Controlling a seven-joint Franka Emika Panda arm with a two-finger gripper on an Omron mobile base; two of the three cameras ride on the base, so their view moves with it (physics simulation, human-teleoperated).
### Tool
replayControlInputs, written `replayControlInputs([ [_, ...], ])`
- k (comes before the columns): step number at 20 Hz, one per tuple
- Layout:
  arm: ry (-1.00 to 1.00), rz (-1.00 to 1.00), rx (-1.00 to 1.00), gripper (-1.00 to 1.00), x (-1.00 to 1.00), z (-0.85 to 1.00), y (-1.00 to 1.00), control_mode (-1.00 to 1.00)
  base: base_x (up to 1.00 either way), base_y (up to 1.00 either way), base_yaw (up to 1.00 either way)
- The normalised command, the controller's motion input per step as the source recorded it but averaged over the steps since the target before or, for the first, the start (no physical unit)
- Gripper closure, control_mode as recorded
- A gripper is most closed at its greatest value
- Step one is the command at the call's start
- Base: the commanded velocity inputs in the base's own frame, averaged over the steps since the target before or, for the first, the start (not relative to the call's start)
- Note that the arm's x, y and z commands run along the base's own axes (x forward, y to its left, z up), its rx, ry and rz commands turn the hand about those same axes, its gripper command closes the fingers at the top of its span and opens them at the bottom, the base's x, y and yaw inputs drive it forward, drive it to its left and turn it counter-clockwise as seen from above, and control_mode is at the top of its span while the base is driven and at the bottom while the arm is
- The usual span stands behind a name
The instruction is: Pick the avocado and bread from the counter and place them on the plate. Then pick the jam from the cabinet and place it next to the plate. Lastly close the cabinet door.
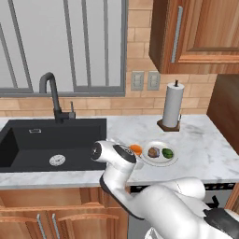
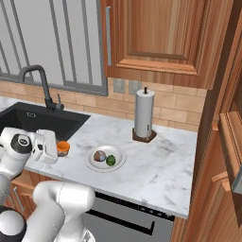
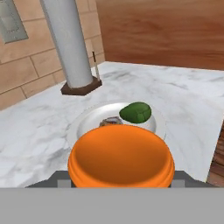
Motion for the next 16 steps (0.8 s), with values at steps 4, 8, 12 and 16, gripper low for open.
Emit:
replayControlInputs([
  [4, 0.00, -0.03, 0.00, 1.00, 0.22, -0.23, 0.09, -1.00, 0.00, 0.00, 0.00],
  [8, 0.00, -0.03, 0.00, 1.00, 0.14, -0.23, 0.10, -1.00, 0.00, 0.00, 0.00],
  [12, 0.00, -0.02, 0.00, 1.00, 0.02, -0.18, 0.02, -1.00, 0.00, 0.00, 0.00],
  [16, 0.00, 0.00, 0.00, 1.00, 0.00, -0.11, 0.00, -1.00, 0.00, 0.00, 0.00],
])
